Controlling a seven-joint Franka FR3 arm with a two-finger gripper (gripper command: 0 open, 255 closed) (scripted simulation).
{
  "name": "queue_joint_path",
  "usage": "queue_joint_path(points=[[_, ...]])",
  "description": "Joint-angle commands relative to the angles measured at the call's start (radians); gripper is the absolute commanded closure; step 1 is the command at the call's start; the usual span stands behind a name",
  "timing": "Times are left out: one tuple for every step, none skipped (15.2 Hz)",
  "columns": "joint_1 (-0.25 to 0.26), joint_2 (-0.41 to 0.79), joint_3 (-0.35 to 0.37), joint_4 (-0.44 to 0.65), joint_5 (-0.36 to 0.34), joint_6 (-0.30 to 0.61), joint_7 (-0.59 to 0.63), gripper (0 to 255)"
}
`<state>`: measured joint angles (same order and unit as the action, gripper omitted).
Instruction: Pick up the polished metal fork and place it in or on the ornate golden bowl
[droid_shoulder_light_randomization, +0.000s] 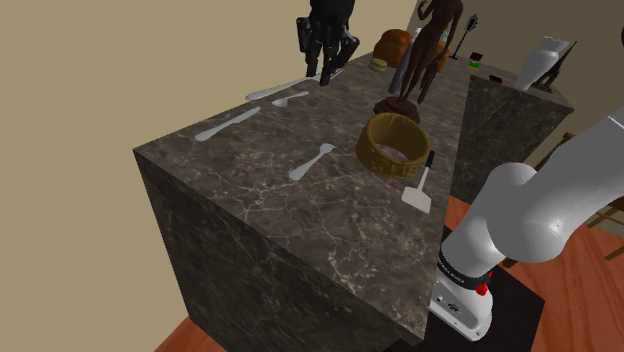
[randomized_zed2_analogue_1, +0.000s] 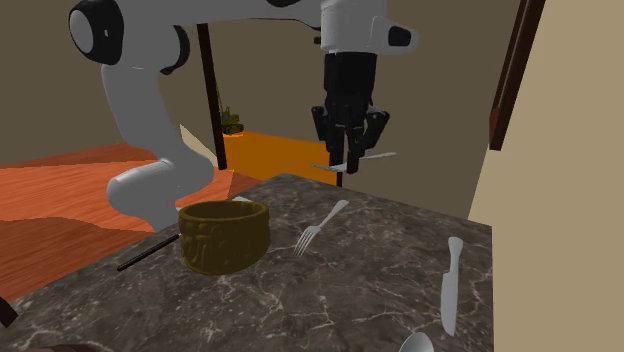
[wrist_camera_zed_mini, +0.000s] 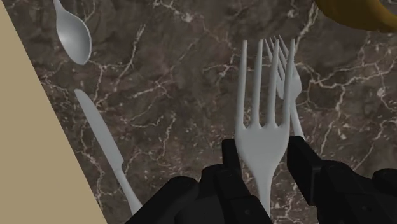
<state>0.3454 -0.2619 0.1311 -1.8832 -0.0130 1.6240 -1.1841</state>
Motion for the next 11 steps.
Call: queue_joint_path(points=[[-0.009,-0.075,-0.021,-0.064,0.003,-0.009,-0.032,255],[-0.012,-0.11,-0.031,-0.097,0.003,-0.012,-0.046,255],[-0.015,-0.145,-0.042,-0.127,0.002,-0.016,-0.06,255],[-0.018,-0.18,-0.052,-0.157,0.0,-0.021,-0.074,255],[-0.021,-0.215,-0.063,-0.185,-0.002,-0.027,-0.088,255],[-0.025,-0.249,-0.073,-0.212,-0.005,-0.034,-0.102,255],[-0.028,-0.283,-0.084,-0.238,-0.009,-0.042,-0.116,255],[-0.032,-0.317,-0.096,-0.263,-0.014,-0.05,-0.13,255],[-0.036,-0.35,-0.107,-0.286,-0.019,-0.059,-0.144,255],[-0.04,-0.383,-0.119,-0.308,-0.025,-0.07,-0.158,255],[-0.044,-0.415,-0.13,-0.329,-0.032,-0.081,-0.172,255]])
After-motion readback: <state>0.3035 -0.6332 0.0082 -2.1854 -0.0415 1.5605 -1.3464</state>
